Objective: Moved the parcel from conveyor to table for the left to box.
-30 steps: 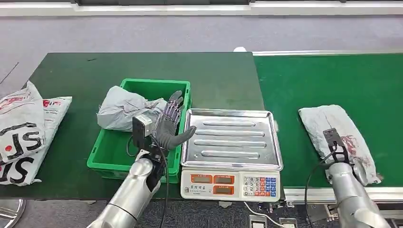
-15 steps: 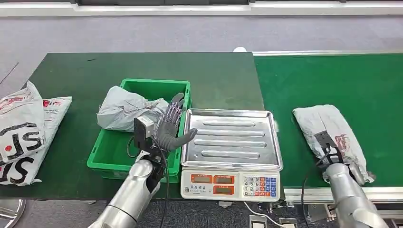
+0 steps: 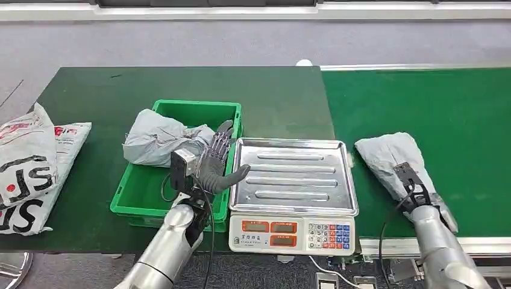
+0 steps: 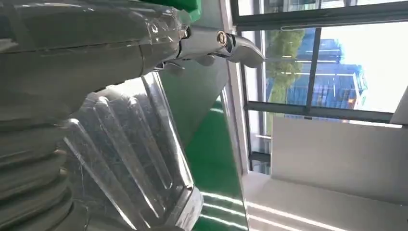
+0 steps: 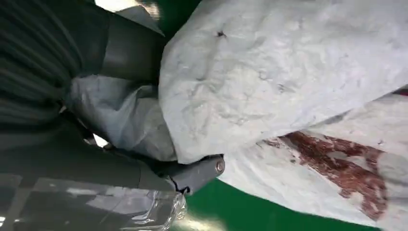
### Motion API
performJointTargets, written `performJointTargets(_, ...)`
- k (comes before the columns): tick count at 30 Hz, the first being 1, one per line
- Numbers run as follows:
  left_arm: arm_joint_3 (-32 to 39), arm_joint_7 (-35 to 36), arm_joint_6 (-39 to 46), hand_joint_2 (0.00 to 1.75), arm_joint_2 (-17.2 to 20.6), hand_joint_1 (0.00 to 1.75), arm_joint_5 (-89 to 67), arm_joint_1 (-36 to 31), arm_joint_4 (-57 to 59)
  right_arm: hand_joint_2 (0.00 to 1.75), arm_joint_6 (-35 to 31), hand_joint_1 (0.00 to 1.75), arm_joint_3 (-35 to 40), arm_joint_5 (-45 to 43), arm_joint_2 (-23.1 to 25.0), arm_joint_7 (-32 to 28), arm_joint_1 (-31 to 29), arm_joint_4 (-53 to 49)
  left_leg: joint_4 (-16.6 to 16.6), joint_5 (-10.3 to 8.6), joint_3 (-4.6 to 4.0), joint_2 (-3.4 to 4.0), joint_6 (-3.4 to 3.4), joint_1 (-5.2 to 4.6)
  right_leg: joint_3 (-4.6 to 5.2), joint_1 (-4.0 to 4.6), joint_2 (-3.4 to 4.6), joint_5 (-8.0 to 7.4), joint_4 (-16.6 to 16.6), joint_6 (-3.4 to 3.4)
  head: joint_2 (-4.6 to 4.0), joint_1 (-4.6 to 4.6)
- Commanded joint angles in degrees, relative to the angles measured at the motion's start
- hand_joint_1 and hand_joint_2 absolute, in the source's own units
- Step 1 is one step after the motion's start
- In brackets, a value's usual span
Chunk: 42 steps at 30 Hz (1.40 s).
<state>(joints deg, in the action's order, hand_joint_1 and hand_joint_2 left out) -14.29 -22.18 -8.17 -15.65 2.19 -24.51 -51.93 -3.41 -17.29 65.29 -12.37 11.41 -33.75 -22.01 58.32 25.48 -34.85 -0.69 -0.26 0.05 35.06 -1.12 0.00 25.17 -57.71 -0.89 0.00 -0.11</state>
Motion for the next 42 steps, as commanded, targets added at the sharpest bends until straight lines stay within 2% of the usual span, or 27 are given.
performJointTargets(1, 0.7, 0.6, 0.7, 1.75, 2.2, 0.00, 0.0, 0.9, -1.4, 1.75, -8.8, 1.75, -4.8, -3.1, 3.7, -6.8, -3.2, -2.0, -0.1, 0.08, 0.23, 0.35, -0.05, 0.04, -0.14, 0.05, 0.28, -0.03, 0.1, 0.10, 0.00, 0.00)
performJointTargets(3, 1.2, 0.6, 0.8, 1.75, 2.4, 0.00, 0.2, 1.6, -2.9, 1.75, -15.4, 1.75, -6.8, -6.9, 5.5, -13.4, -3.2, -7.3, 0.0, 0.06, 0.07, 0.35, -0.03, -0.04, 0.04, -0.03, 0.31, -0.04, 0.0, 0.06, 0.00, 0.00)
performJointTargets(6, 1.3, 0.6, 0.7, 1.75, 2.4, 0.00, 0.3, 1.5, -2.9, 1.75, -14.9, 1.75, -6.4, -7.5, 6.0, -13.6, -2.8, -10.3, -0.1, 0.08, 0.11, 0.45, -0.05, -0.01, 0.00, 0.00, 0.40, -0.06, 0.0, 0.10, 0.00, 0.00)
performJointTargets(10, 1.3, 0.5, 0.8, 1.75, 2.2, 0.00, 0.2, 1.3, -2.5, 1.75, -14.5, 1.75, -6.1, -7.9, 6.1, -13.0, -1.8, -11.3, -0.1, 0.03, 0.09, 0.17, -0.03, 0.02, -0.06, 0.03, 0.13, -0.02, 0.1, 0.07, 0.00, 0.00)
performJointTargets(12, 1.6, -2.1, 1.2, 1.75, 2.1, 0.00, 0.0, 1.1, -2.7, 1.75, -15.7, 1.75, -5.9, -11.1, 6.6, -17.3, -1.1, -13.9, -0.1, 0.04, 0.15, 0.21, -0.04, 0.01, -0.09, 0.03, 0.14, -0.02, 0.1, 0.09, 0.00, 0.00)
performJointTargets(16, 1.3, -3.8, 0.7, 1.75, 2.1, 0.00, -0.6, -0.3, -2.0, 1.75, -17.4, 1.75, -3.8, -15.0, 9.2, -21.6, 4.4, -29.6, -0.1, 0.03, 0.06, 0.17, -0.04, 0.00, 0.00, 0.01, 0.12, 0.00, 0.0, 0.08, 0.00, 0.00)
performJointTargets(17, 1.1, -4.4, -2.3, 1.75, 2.2, 0.00, 0.6, -0.9, -1.0, 1.75, -18.2, 1.75, -2.8, -16.3, 10.1, -22.6, 6.1, -34.3, -0.1, 0.05, 0.13, 0.20, -0.06, 0.03, -0.07, 0.04, 0.13, 0.01, 0.1, 0.11, 0.00, -0.02)
performJointTargets(18, 1.1, -5.0, -3.4, 1.75, 2.2, 0.00, 0.8, -1.3, -0.1, 1.75, -18.7, 1.64, -1.7, -16.6, 10.5, -23.3, 7.1, -36.9, -0.1, 0.04, 0.10, 0.15, -0.06, 0.04, -0.05, 0.05, 0.09, 0.01, 0.1, 0.11, 0.00, 0.00)
performJointTargets(20, 1.1, -5.9, -3.4, 1.75, 1.8, 0.00, 0.0, -2.1, 1.5, 1.75, -20.6, 1.69, 0.0, -17.5, 11.6, -25.4, 9.2, -42.0, -0.1, 0.06, 0.13, 0.13, -0.07, 0.03, -0.07, 0.04, 0.08, 0.03, 0.0, 0.12, 0.00, -0.02)
performJointTargets(22, 1.1, -5.9, -3.4, 1.75, 1.8, 0.00, 0.0, -2.1, 1.5, 1.75, -20.6, 1.69, 0.0, -17.5, 11.6, -25.4, 9.2, -42.0, 0.0, 0.02, 0.02, 0.03, -0.03, 0.01, 0.01, 0.01, 0.02, 0.03, 0.0, 0.04, 0.00, 0.00)
performJointTargets(23, 1.1, -6.1, -3.2, 1.75, 1.7, 0.00, -0.2, -2.3, 1.8, 1.75, -20.6, 1.75, 0.4, -17.8, 11.6, -25.3, 9.7, -42.9, -0.1, 0.04, 0.10, 0.09, -0.05, 0.04, -0.07, 0.05, 0.06, 0.03, 0.1, 0.08, 0.00, 0.00)
performJointTargets(24, 1.3, -6.5, -2.7, 1.75, 1.5, 0.00, -0.6, -2.5, 2.0, 1.75, -21.9, 1.75, 1.2, -19.0, 11.8, -28.2, 10.4, -44.5, -0.1, 0.03, 0.07, 0.08, -0.04, 0.02, -0.03, 0.03, 0.06, 0.04, 0.0, 0.06, 0.00, -0.02)
performJointTargets(26, 1.3, -7.1, -3.2, 1.75, 1.4, 0.00, -0.6, -2.9, 2.6, 1.75, -21.8, 1.75, 3.5, -19.7, 11.8, -30.9, 12.2, -48.4, -0.1, 0.04, 0.08, 0.10, -0.04, 0.03, -0.03, 0.05, 0.07, 0.03, 0.0, 0.07, 0.00, 0.00)
performJointTargets(31, 1.7, -7.4, -1.6, 1.75, 1.2, 0.00, -0.7, -4.5, 4.8, 1.75, -21.5, 1.75, 7.3, -19.4, 11.7, -31.6, 14.9, -54.4, -0.1, 0.06, 0.13, 0.16, -0.05, 0.03, -0.06, 0.04, 0.11, 0.04, 0.1, 0.08, 0.00, 0.00)
performJointTargets(34, 0.8, -8.4, -2.1, 1.75, 1.3, 0.00, -1.5, -5.8, 7.2, 1.75, -20.8, 1.75, 10.6, -20.1, 12.4, -34.3, 17.1, -57.6, -0.1, 0.03, 0.12, 0.06, -0.05, 0.04, -0.07, 0.05, 0.01, 0.05, 0.1, 0.08, 0.00, 0.00)
performJointTargets(38, 0.0, -9.2, -0.3, 1.75, 1.7, 0.00, -3.2, -6.2, 7.1, 1.75, -17.5, 1.69, 14.6, -18.5, 11.5, -34.9, 17.3, -58.6, -0.1, 0.06, 0.17, 0.16, -0.06, 0.04, -0.10, 0.06, 0.11, 0.04, 0.1, 0.09, 0.00, -0.02)
performJointTargets(42, -0.1, -9.0, 0.1, 1.75, 2.0, 0.00, -3.6, -5.6, 5.6, 1.75, -13.4, 1.75, 17.3, -15.6, 10.5, -34.2, 16.4, -56.7, -0.1, 0.05, 0.13, 0.20, -0.05, 0.04, -0.05, 0.05, 0.16, 0.03, 0.0, 0.07, 0.00, 0.00)
